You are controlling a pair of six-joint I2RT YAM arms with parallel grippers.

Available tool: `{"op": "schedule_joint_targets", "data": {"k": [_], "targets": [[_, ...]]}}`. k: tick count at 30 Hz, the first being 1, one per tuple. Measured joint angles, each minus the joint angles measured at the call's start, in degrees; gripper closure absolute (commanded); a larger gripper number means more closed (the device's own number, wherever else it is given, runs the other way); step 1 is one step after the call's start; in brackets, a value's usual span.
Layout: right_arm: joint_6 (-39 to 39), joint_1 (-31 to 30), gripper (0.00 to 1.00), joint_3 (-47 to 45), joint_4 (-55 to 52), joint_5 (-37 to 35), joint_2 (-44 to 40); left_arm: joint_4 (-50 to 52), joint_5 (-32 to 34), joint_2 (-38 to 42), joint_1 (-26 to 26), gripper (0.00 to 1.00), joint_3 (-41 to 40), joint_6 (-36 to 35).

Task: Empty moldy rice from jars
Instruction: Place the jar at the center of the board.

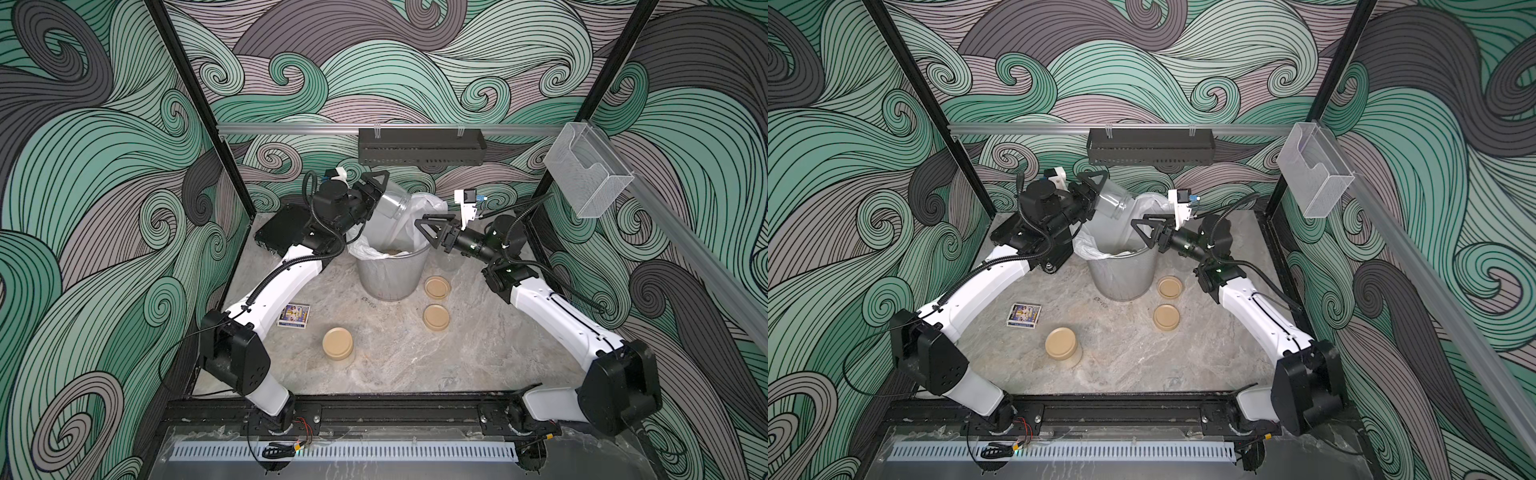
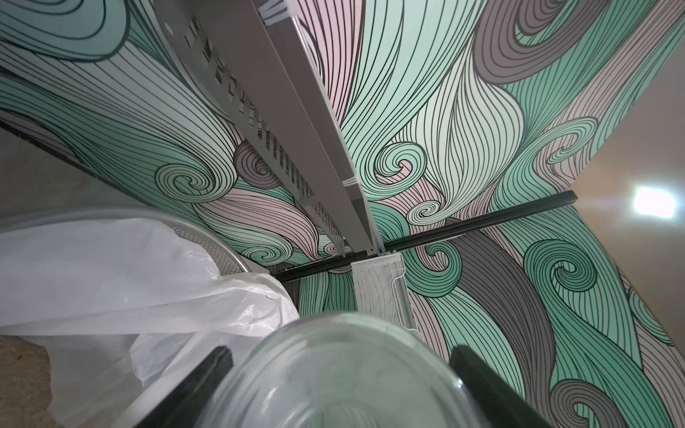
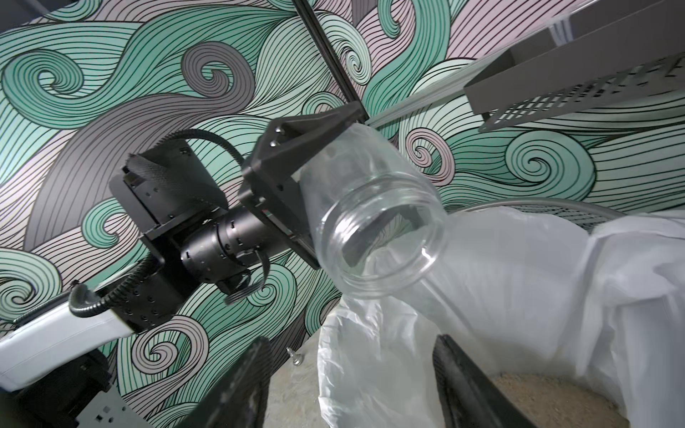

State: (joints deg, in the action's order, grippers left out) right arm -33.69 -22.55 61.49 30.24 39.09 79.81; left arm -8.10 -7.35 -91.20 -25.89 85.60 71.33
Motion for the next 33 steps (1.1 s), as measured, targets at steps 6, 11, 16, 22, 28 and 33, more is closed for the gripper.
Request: {"op": "schedule_joint_targets", "data": {"k": [6,11,16,22,28,33], "targets": [[0.0,-2.0,0.33,3.1,1.4,0.4,3.5,-1.2,-3.1,-2.0,0.0,0.51,-0.5,5.4],[0.0,-2.6,0.35,4.6,2.4,0.4,5.8,-2.0,-5.1,-2.8,-0.2,0.51,-0.6,7.8],[-0.4,-3.0,0.41,5.7,3.3,0.4,7.7,-2.4,-5.8,-2.8,-0.7,0.51,-0.7,8.9],[-1.0,-3.3,0.59,7.3,3.9,0.3,9.6,-2.7,-6.3,-2.8,-1.3,0.51,-0.7,9.2],[-1.2,-4.0,0.97,8.6,5.8,0.5,10.9,-2.5,-6.3,-2.9,-1.3,0.43,-0.8,10.1],[-1.5,-4.5,1.0,8.9,6.4,0.6,11.2,-2.5,-6.2,-2.9,-1.3,0.15,-1.1,11.1]]}}
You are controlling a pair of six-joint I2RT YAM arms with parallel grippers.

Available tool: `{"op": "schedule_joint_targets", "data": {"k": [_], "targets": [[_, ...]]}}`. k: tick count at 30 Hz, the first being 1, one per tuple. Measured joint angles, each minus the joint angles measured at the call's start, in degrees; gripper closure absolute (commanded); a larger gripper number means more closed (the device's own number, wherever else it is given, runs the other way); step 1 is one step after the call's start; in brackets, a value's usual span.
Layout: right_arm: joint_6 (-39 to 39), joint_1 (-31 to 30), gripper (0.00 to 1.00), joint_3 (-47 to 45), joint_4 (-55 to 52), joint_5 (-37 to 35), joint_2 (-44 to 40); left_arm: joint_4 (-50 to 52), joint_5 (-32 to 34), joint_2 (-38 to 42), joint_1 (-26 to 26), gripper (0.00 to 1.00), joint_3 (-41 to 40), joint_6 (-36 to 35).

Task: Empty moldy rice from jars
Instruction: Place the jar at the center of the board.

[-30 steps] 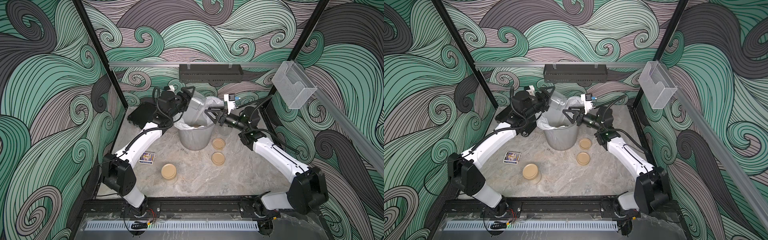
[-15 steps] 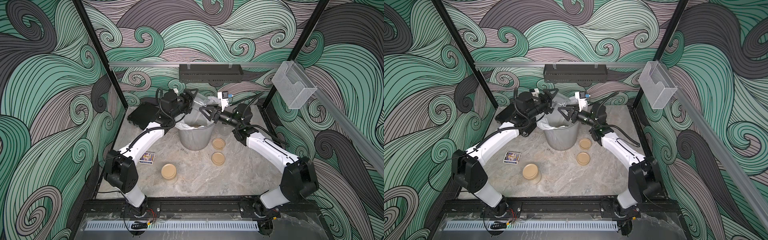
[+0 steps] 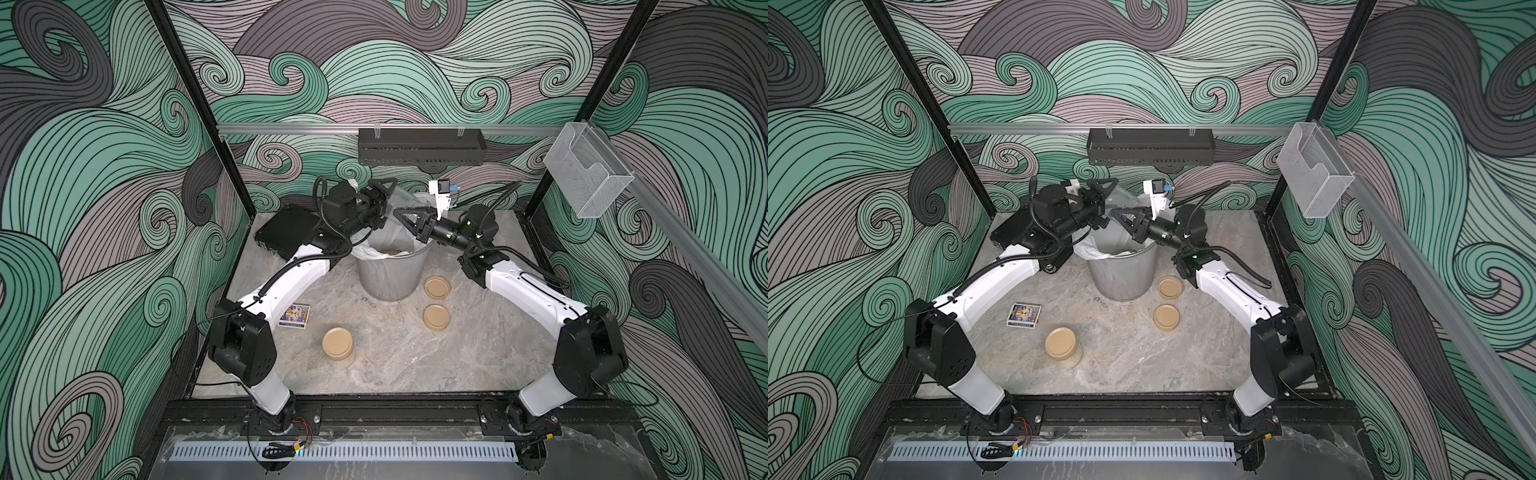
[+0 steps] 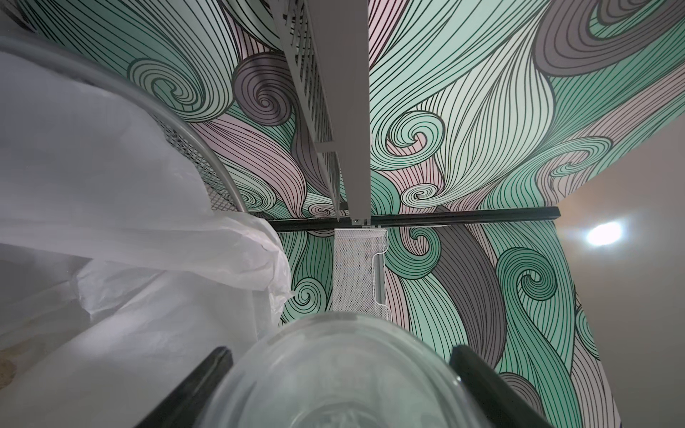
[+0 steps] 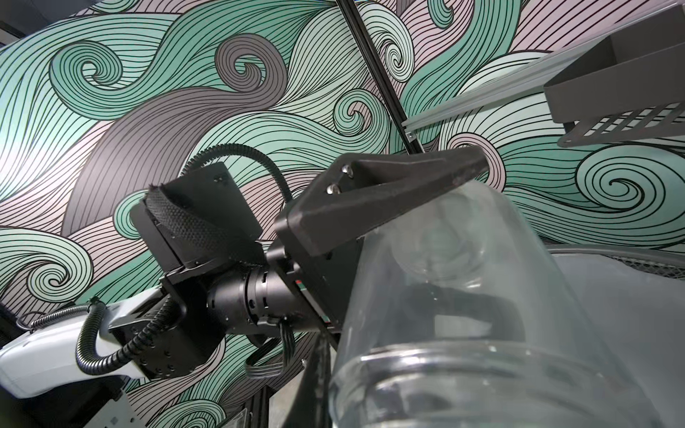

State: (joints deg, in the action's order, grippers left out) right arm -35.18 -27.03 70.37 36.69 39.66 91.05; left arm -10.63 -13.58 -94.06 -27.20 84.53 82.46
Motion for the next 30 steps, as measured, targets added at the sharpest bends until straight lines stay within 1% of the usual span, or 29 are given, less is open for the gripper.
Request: {"op": "schedule_joint_targets", "data": {"k": [2,3,11,15,23,30], "targets": [[0.0,0.0,1.0,0.0,0.0,0.0,0.0,0.2,0.0,0.0,0.0,0.08,0.0,0.2],[-0.2,0.0,1.0,0.0,0.0,0.0,0.0,0.2,0.0,0.0,0.0,0.02,0.0,0.2],[-0.9,0.0,1.0,0.0,-0.3,0.0,0.0,0.7,0.8,0.0,0.0,0.01,0.0,0.1],[-0.9,0.0,1.0,0.0,-0.7,-0.1,0.0,0.9,1.8,0.2,-0.1,0.01,-0.4,-1.4],[-0.9,0.0,1.0,0.0,-1.4,-0.3,0.0,4.8,3.5,2.2,1.1,0.01,-0.5,-7.6],[-0.9,0.3,1.0,0.0,-4.4,-0.7,0.0,4.8,4.4,5.0,2.8,0.01,-0.5,-12.3]]}}
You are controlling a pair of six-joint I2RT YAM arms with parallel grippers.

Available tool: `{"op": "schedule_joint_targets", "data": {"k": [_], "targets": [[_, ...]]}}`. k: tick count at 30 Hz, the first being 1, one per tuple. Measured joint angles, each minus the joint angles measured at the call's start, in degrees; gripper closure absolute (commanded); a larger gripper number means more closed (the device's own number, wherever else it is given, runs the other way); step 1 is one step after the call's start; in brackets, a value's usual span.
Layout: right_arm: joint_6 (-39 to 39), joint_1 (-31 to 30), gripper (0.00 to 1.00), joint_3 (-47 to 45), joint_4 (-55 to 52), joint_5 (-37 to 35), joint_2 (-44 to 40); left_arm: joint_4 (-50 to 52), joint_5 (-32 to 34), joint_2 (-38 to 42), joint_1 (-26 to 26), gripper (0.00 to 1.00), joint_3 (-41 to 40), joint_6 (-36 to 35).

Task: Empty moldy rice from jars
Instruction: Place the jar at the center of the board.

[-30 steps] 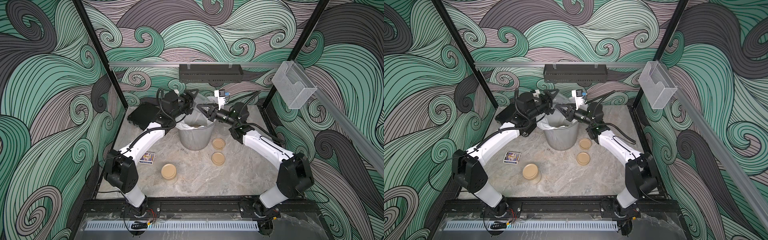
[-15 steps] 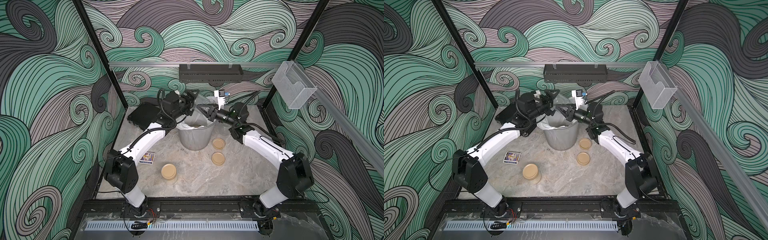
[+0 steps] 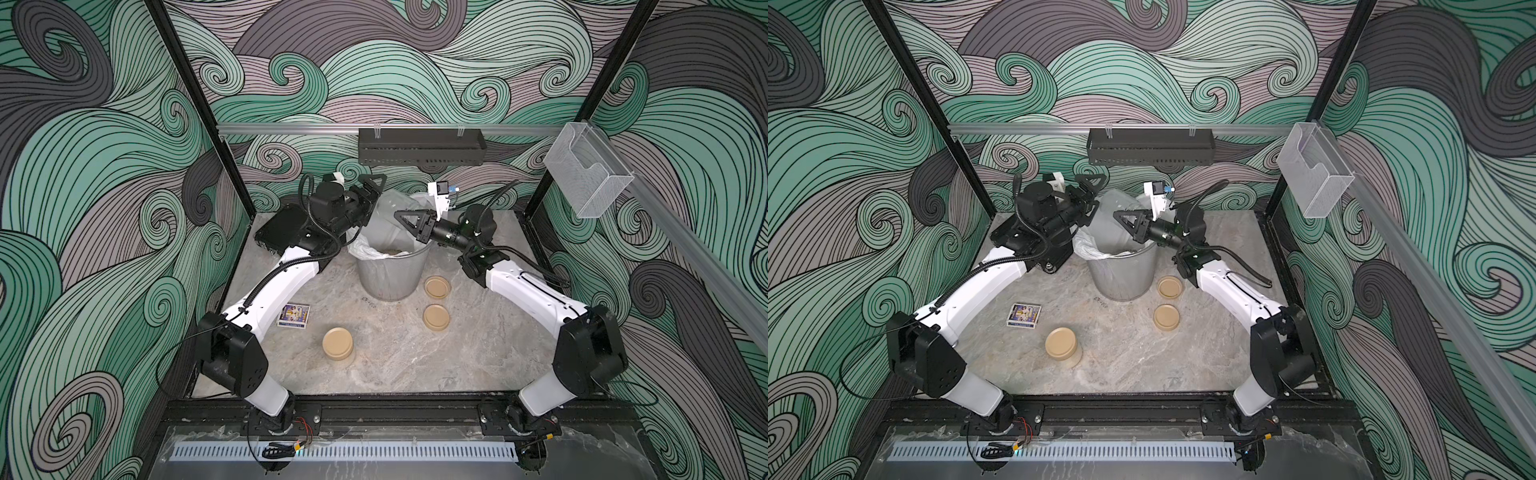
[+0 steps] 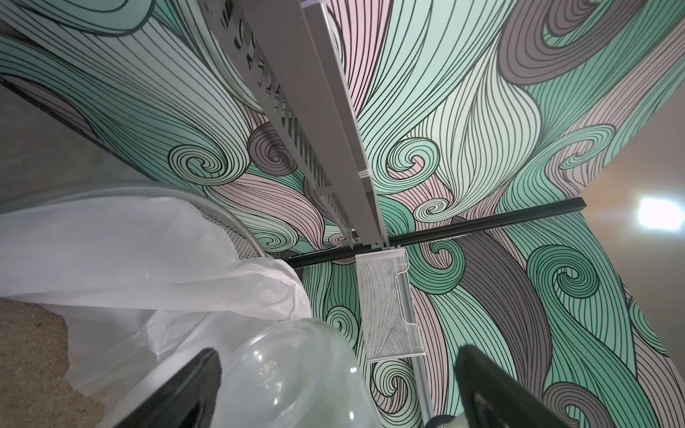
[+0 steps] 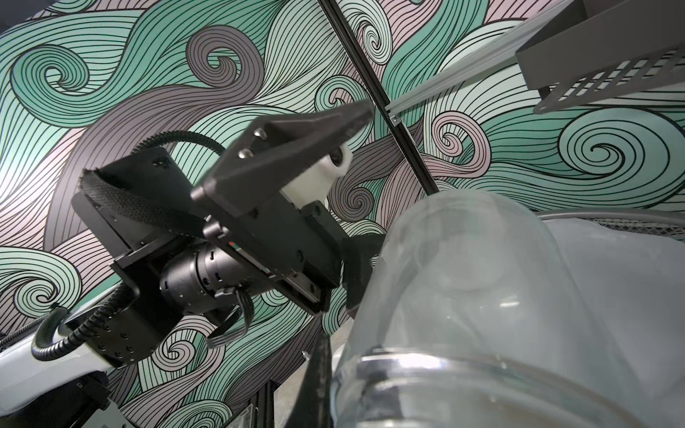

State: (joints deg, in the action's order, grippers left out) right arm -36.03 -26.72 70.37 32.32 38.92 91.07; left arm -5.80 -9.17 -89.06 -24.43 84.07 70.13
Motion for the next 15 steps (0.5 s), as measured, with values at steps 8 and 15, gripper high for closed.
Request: {"op": "schedule_joint_targets", "data": {"k": [8,15], "targets": [[2.8,0.3,1.0,0.1,-6.6,-0.5,-1.9,2.2,2.4,4.1,1.0,0.01,0.0,-9.6],[9.8,1.1,1.0,7.5,-19.5,-0.4,-5.8,3.7,7.9,13.2,1.8,0.01,-4.2,-20.4]]}}
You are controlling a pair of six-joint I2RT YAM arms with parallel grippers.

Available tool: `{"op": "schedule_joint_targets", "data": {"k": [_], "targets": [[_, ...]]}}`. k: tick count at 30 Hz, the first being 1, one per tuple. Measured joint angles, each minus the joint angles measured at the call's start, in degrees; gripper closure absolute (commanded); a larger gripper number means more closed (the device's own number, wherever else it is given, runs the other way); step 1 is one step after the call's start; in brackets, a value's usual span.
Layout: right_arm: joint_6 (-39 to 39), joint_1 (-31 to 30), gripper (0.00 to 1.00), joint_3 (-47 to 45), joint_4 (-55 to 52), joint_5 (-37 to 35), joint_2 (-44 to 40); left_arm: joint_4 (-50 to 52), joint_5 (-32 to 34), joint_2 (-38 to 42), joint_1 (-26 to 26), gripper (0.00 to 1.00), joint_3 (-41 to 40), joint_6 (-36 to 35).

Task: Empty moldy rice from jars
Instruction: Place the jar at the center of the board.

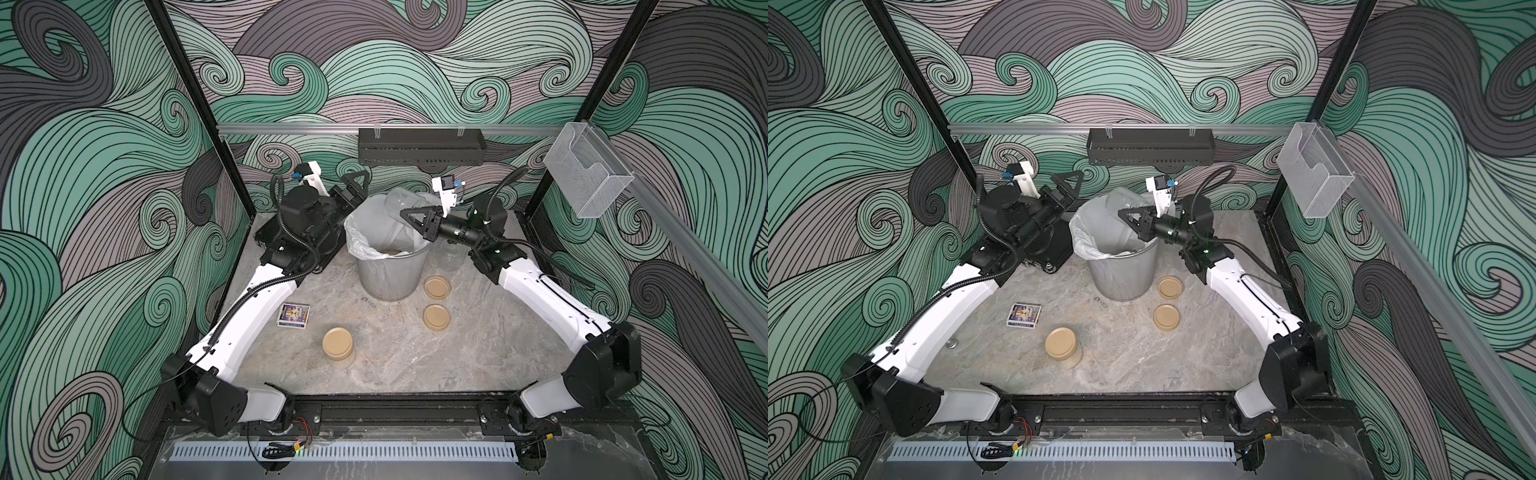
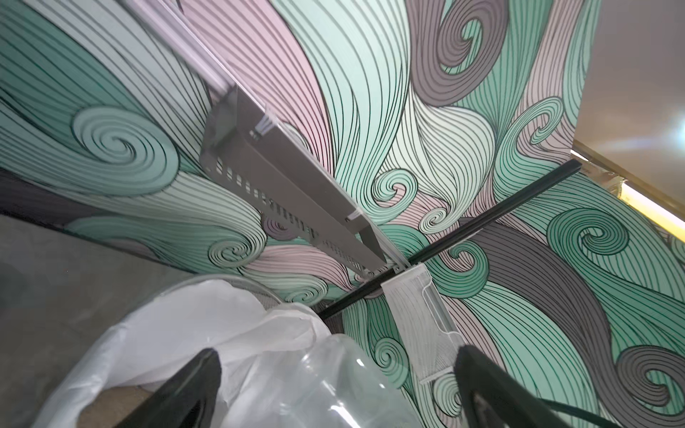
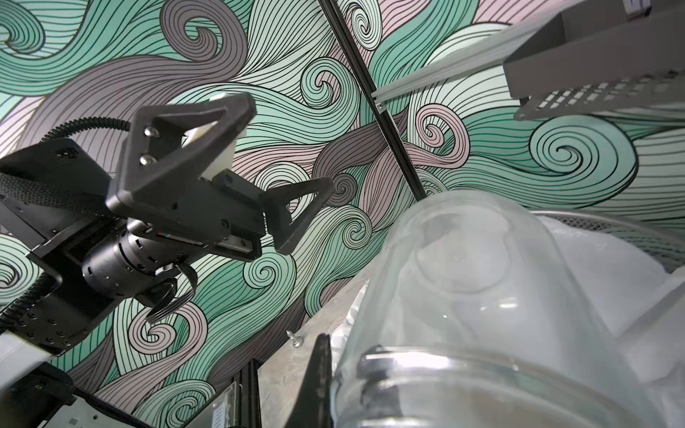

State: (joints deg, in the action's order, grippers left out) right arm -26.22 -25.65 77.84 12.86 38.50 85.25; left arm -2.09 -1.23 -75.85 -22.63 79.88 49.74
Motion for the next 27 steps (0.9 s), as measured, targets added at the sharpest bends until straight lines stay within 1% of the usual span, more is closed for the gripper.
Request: {"op": "schedule_joint_targets", "data": {"k": [6,12,15,22,25,27], "targets": [[6.5,0.6,1.0,5.8,-9.2,0.5,-5.7,0.9,4.9,4.8,0.6,0.01,-3.1,-7.4],[12.9,0.5,1.0,6.4,-21.2,1.4,-12.3,2.3,8.2,6.4,1.2,0.01,-6.0,-11.8],[15.9,0.5,1.0,5.1,-28.1,1.8,-15.8,3.3,9.0,6.9,1.6,0.01,-7.1,-13.0],[23.1,0.5,1.0,4.4,-49.3,3.8,-21.6,5.5,10.5,9.3,1.8,0.01,-9.8,-13.8],[24.6,0.4,1.0,3.4,-55.5,4.7,-23.4,5.9,11.4,10.8,1.9,0.02,-11.9,-14.1],[24.8,0.1,1.0,1.2,-57.8,4.8,-24.8,6.6,11.6,11.0,2.0,0.01,-12.4,-14.3]]}}
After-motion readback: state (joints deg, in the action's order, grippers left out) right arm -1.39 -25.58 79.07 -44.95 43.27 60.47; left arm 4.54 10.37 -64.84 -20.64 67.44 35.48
